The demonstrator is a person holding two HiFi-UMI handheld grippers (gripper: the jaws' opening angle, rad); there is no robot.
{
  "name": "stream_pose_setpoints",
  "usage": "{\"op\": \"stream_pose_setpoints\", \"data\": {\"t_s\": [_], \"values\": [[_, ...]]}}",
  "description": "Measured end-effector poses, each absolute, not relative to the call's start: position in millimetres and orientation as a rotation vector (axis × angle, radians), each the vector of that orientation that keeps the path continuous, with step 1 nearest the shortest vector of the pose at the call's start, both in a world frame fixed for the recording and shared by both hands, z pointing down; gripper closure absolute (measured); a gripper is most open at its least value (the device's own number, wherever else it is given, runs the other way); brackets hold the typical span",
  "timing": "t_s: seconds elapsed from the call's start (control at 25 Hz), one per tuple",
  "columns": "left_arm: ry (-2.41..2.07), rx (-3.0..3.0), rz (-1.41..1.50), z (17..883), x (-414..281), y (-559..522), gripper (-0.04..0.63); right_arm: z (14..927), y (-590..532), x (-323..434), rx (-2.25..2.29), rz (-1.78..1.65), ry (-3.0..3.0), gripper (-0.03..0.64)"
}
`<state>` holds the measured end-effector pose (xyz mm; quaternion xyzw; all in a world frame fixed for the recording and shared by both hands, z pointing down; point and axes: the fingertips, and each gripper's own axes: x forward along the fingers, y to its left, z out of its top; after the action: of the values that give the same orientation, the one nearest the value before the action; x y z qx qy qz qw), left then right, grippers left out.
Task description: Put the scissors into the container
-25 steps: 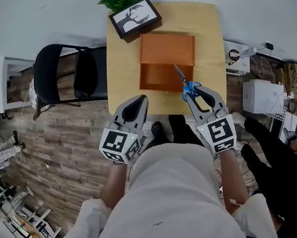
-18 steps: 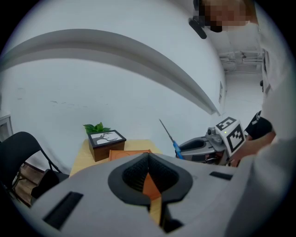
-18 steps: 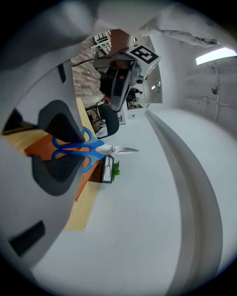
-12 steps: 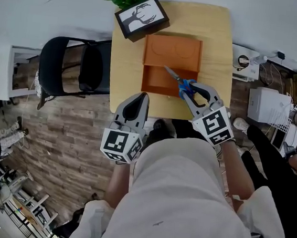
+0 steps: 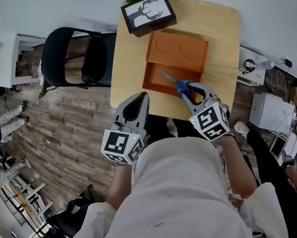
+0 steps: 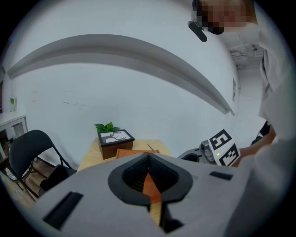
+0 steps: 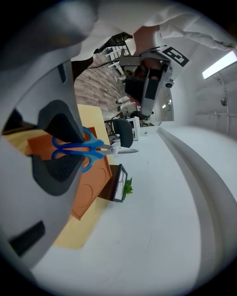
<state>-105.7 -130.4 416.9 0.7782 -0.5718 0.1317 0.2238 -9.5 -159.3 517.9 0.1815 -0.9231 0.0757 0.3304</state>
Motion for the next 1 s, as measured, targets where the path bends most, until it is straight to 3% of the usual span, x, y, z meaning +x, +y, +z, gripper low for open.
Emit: {"op": "stream_pose_setpoints", "data": {"t_s": [1.0], "values": [[-1.569,2.13,0.395,434,-109,-134,0.588,608,-166,-25,0.384,0.084,-2.178,0.532]]}}
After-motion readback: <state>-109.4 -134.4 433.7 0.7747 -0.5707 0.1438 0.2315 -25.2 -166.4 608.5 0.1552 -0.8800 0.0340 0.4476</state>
